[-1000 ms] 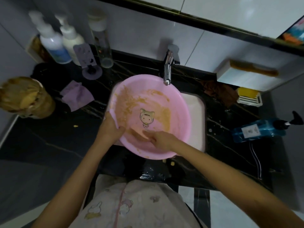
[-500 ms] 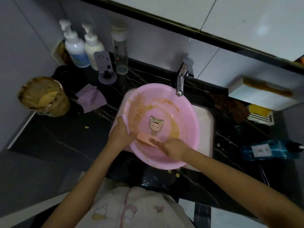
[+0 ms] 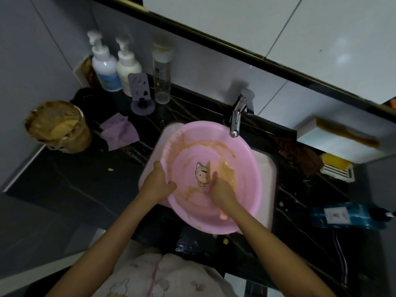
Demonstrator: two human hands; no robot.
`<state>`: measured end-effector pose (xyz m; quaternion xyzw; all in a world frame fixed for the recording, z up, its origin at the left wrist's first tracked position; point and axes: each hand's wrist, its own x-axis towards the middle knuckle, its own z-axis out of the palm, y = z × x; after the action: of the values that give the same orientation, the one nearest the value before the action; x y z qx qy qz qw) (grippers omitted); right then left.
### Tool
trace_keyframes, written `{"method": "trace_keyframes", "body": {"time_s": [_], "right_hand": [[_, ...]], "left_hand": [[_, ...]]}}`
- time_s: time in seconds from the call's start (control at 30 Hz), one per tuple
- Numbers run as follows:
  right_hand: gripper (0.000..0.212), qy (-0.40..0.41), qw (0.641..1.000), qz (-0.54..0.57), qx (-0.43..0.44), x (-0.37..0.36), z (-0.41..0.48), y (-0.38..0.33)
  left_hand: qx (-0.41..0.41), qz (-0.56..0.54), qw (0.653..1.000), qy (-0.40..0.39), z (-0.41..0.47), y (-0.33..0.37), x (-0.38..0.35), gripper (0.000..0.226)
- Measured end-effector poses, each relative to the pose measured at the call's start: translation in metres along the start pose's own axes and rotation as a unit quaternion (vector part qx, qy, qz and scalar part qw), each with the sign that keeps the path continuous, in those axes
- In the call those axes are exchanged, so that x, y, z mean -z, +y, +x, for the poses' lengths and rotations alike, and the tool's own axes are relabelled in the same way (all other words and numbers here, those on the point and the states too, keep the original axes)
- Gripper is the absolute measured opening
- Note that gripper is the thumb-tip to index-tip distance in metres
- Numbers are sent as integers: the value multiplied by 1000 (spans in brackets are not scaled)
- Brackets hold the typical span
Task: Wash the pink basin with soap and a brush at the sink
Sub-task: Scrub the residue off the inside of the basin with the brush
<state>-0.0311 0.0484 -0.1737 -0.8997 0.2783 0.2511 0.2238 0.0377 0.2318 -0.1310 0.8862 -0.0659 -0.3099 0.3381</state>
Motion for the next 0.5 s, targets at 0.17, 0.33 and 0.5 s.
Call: {"method": "trace_keyframes", "body": {"time_s": [0.17,0.33,0.5], "right_hand": [[71,-28,989,-37,141,-6,-4,-43],[64,19,991,-114,60,13,36,4],[48,-5,997,-80,-14,4,0,37]], "left_hand": [[-11,37,999,13,-2,6,-2,55],[22,4,1000,9,-5,9,-2,55],[14,-32,999,31,-9,12,-10,48]]}}
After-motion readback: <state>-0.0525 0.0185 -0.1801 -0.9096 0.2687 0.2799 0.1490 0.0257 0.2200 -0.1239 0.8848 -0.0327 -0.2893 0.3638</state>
